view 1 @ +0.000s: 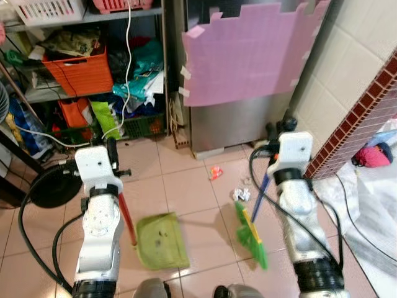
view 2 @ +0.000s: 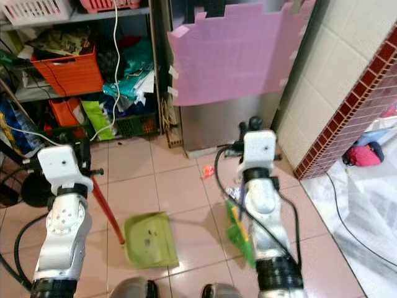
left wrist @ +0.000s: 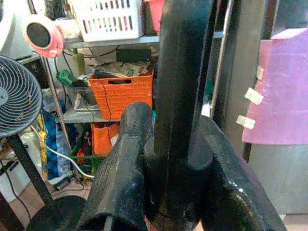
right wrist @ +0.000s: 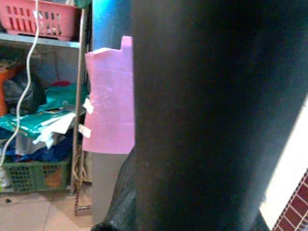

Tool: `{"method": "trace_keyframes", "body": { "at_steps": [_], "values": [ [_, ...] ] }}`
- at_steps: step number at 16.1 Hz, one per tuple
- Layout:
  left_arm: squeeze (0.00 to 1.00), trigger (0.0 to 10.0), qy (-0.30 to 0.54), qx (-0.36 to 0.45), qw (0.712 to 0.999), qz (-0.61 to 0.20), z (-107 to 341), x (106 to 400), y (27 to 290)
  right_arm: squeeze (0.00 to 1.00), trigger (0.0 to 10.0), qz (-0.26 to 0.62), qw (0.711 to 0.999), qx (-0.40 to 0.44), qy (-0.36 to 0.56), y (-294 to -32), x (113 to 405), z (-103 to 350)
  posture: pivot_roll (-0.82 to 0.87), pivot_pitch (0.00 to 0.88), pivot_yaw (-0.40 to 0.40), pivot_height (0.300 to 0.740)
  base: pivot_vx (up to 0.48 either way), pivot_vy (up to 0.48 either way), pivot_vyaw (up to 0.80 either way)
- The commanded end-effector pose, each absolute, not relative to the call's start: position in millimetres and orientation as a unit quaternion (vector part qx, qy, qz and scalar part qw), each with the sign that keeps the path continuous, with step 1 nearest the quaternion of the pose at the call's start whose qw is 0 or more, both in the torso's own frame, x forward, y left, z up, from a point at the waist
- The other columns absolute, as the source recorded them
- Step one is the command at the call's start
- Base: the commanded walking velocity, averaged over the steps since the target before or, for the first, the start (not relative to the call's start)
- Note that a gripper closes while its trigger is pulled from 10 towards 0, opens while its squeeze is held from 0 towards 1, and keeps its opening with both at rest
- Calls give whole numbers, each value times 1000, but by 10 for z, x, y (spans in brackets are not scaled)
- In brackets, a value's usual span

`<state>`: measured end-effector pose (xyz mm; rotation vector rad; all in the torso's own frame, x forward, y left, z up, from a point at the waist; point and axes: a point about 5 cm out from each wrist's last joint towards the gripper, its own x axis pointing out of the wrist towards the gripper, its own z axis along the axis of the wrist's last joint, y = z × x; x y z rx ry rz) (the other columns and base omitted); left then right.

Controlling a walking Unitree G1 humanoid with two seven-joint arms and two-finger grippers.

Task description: Sweep floor

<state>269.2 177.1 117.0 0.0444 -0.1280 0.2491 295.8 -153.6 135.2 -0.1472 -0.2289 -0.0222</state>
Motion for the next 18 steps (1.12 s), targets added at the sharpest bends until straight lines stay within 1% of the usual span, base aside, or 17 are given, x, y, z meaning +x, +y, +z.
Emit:
{"method": "trace_keyframes", "body": {
  "at_steps": [1, 8, 12, 18],
  "values": [
    [0, 10000, -95, 25, 987, 124, 1327, 2720, 1776, 0, 10000, -19, 984, -78, -157, -1548, 2992, 1575, 14, 84, 16, 740, 405, 0, 0],
    [0, 10000, -96, 20, 987, 127, 1337, 2721, 1745, 0, 10000, -15, 976, -105, -191, -1609, 3069, 1790, -1, 86, 1, 740, 424, 0, 0],
    [0, 10000, -95, 17, 987, 131, 1343, 2719, 1737, 0, 10000, -16, 966, -131, -221, -1614, 3100, 1942, -1, 91, -2, 740, 411, 0, 0],
    [0, 10000, -101, 20, 986, 134, 1362, 2712, 1724, 0, 10000, 24, 964, -119, -235, -1507, 3130, 2022, -4, 94, -8, 740, 0, 0, 0]
  ]
}}
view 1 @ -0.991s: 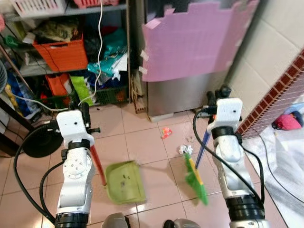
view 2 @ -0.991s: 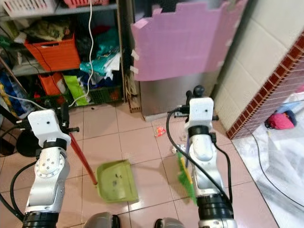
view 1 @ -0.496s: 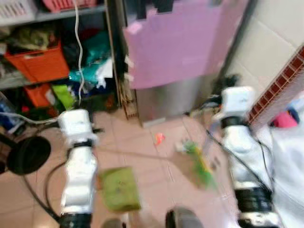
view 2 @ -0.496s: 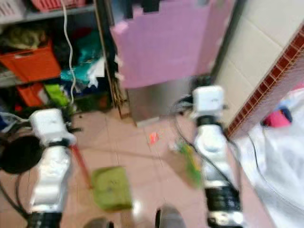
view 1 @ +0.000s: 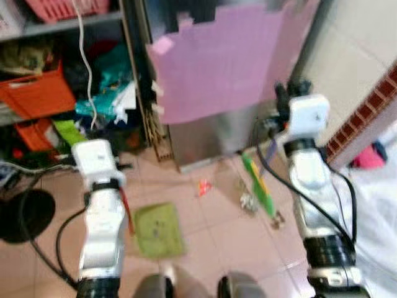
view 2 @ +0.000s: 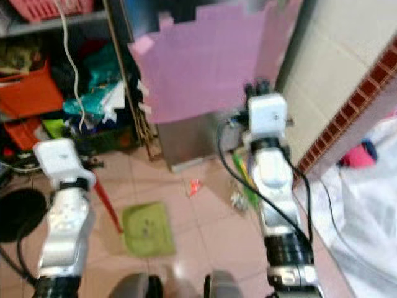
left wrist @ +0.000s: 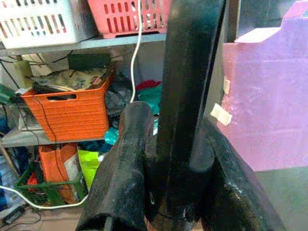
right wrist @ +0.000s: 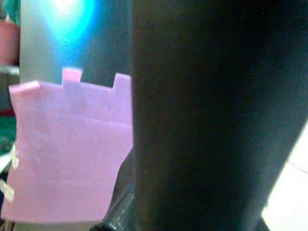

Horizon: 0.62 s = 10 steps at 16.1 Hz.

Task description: Sweep floor

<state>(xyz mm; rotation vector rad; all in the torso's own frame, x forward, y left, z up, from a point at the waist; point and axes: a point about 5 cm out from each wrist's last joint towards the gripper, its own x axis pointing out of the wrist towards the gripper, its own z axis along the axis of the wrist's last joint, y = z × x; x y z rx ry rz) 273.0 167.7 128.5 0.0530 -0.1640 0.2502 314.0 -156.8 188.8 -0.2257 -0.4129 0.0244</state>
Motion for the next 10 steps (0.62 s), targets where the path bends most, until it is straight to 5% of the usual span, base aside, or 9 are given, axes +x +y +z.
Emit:
{"method": "trace_keyframes", "body": {
  "at_steps": [1, 7, 10],
  "values": [
    [0, 10000, -103, 22, 986, 132, 1369, 2708, 1722, 0, 10000, 26, 964, -121, -237, -1495, 3128, 2027, -3, 95, -9, 740, 296, 0, 0],
    [0, 10000, -100, 19, 985, 139, 1356, 2698, 1723, 0, 10000, 73, 956, -130, -252, -1354, 3109, 2057, -4, 98, -17, 740, 406, 0, 0],
    [0, 10000, -97, 17, 986, 137, 1348, 2699, 1716, 0, 10000, 72, 957, -128, -251, -1343, 3104, 2055, -5, 98, -17, 740, 456, 0, 702]
  ]
}}
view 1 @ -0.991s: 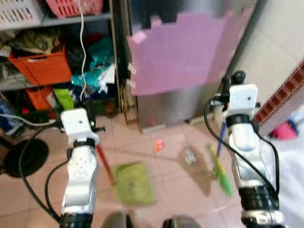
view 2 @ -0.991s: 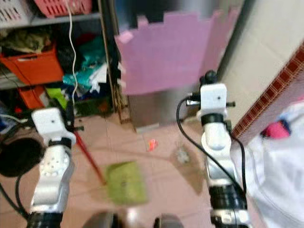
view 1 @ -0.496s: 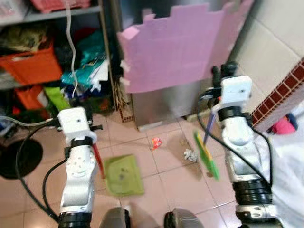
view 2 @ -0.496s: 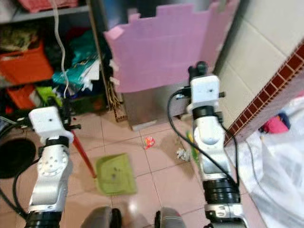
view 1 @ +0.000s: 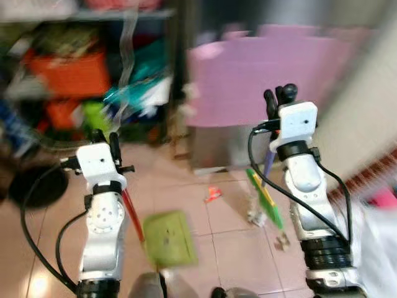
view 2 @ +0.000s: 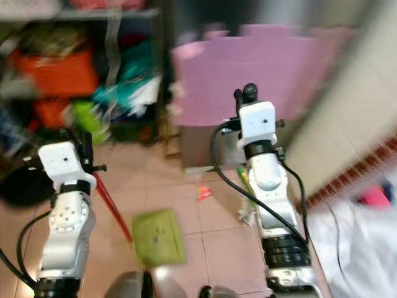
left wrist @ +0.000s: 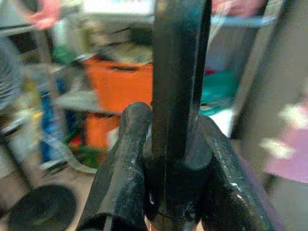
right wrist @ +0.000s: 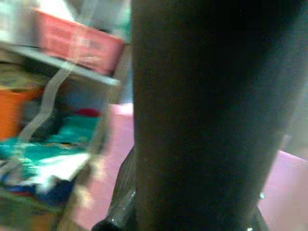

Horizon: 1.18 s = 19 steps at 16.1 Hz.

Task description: Sweep floor

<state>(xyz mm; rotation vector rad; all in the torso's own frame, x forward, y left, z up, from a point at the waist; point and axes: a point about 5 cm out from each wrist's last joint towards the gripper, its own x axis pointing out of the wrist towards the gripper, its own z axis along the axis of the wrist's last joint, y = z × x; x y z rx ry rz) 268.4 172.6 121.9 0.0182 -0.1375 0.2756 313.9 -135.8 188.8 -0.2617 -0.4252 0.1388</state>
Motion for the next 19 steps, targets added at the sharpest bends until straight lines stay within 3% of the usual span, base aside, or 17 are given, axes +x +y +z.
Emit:
{"method": "trace_keyframes", "body": {
  "at_steps": [1, 9, 14, 19],
  "values": [
    [0, 10000, -95, 16, 986, 137, 1341, 2700, 1713, 0, 10000, 73, 957, -128, -252, -1339, 3102, 2052, -5, 98, -17, 740, 454, 0, 0],
    [0, 10000, -85, 23, 981, 176, 1286, 2712, 1813, 0, 10000, 79, 956, -128, -253, -1323, 3093, 2050, -5, 108, -17, 740, 45, 0, 0],
    [0, 10000, -59, -6, 976, 208, 1133, 2831, 1898, 0, 10000, 138, 962, -104, -213, -1195, 3057, 1851, -11, 114, -22, 740, 0, 0, 0],
    [0, 10000, -74, -12, 984, 164, 1101, 3053, 1699, 0, 10000, 169, 965, -89, -179, -1088, 3034, 1647, -29, 131, -30, 740, 0, 0, 0]
  ]
}}
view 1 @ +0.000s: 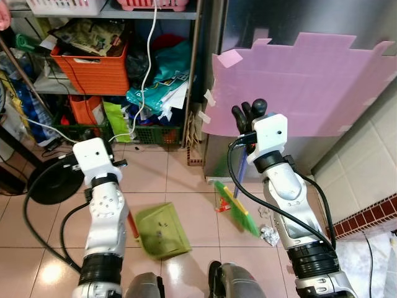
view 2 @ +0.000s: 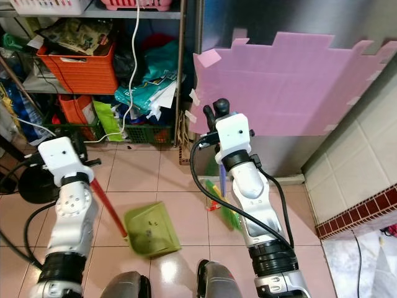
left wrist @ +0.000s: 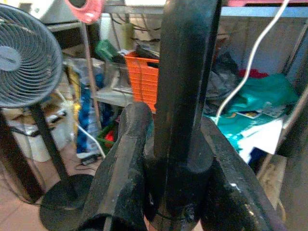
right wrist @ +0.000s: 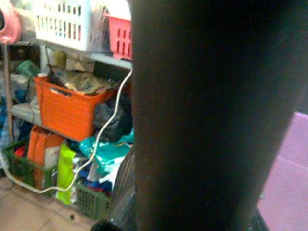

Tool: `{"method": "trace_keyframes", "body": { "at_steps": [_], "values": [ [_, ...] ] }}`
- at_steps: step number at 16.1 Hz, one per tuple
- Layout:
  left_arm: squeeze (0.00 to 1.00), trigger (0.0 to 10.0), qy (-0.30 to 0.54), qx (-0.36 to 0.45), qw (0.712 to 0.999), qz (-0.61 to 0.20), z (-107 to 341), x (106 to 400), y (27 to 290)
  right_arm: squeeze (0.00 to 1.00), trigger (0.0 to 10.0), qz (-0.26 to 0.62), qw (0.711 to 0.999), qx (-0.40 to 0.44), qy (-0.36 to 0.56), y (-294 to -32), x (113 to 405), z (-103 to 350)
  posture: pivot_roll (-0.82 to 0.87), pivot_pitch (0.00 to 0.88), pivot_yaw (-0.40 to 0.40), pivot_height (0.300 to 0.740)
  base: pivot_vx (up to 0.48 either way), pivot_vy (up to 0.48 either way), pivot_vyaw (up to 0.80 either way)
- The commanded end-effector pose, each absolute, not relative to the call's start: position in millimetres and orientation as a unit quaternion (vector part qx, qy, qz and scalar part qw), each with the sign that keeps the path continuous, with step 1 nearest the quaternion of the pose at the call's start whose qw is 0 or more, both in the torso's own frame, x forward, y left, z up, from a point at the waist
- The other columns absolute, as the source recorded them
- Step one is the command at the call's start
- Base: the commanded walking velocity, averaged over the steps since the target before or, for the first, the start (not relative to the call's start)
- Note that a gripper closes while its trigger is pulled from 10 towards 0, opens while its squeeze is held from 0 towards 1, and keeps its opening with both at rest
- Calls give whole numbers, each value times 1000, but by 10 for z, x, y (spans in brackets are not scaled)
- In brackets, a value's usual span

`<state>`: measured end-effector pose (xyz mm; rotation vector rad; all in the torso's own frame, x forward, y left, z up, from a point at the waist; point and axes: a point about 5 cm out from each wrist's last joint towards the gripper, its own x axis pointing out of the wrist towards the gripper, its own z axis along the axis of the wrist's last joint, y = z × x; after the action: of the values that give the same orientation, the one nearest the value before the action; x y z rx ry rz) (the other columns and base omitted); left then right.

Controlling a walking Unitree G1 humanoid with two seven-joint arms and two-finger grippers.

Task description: Sweep floor

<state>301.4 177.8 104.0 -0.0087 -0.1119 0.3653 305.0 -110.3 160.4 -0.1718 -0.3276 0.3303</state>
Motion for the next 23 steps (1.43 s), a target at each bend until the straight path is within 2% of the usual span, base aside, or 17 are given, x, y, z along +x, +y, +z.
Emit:
{"method": "trace_keyframes", "body": {
  "at_steps": [1, 5, 9, 12, 14, 17, 20, 23],
  "values": [
    [0, 10000, -72, -19, 986, 151, 1092, 3098, 1639, 0, 10000, 177, 966, -83, -171, -1061, 3023, 1610, -32, 131, -35, 740, 0, 0, 0],
    [0, 10000, -75, -26, 991, 104, 1062, 3204, 1386, 0, 10000, 263, 956, -51, -120, -900, 2911, 1485, -51, 127, -35, 740, 0, 0, 0],
    [0, 10000, -77, -34, 992, 99, 1004, 3199, 1344, 0, 10000, 407, 911, -21, -58, -927, 2738, 1564, -70, 134, -34, 740, 0, 0, 0],
    [0, 10000, -77, -36, 992, 93, 1006, 3216, 1327, 0, 10000, 465, 884, 23, -50, -1024, 2739, 1819, -81, 133, -34, 740, 0, 0, 0],
    [0, 10000, -77, -36, 992, 91, 1006, 3223, 1314, 0, 10000, 444, 891, 51, -83, -1115, 2900, 2091, -84, 130, -33, 740, 0, 0, 0],
    [0, 10000, -79, -36, 993, 82, 1010, 3239, 1288, 0, 10000, 349, 924, 46, -151, -1266, 3143, 2376, -82, 129, -31, 740, 0, 0, 0],
    [0, 10000, -79, -38, 993, 79, 1003, 3234, 1268, 0, 10000, 278, 943, 29, -179, -1354, 3206, 2428, -80, 130, -30, 740, 0, 0, 0],
    [0, 10000, -78, -38, 993, 76, 999, 3234, 1264, 0, 10000, 267, 946, 1, -182, -1344, 3192, 2408, -77, 132, -28, 740, 0, 0, 0]
  ]
}}
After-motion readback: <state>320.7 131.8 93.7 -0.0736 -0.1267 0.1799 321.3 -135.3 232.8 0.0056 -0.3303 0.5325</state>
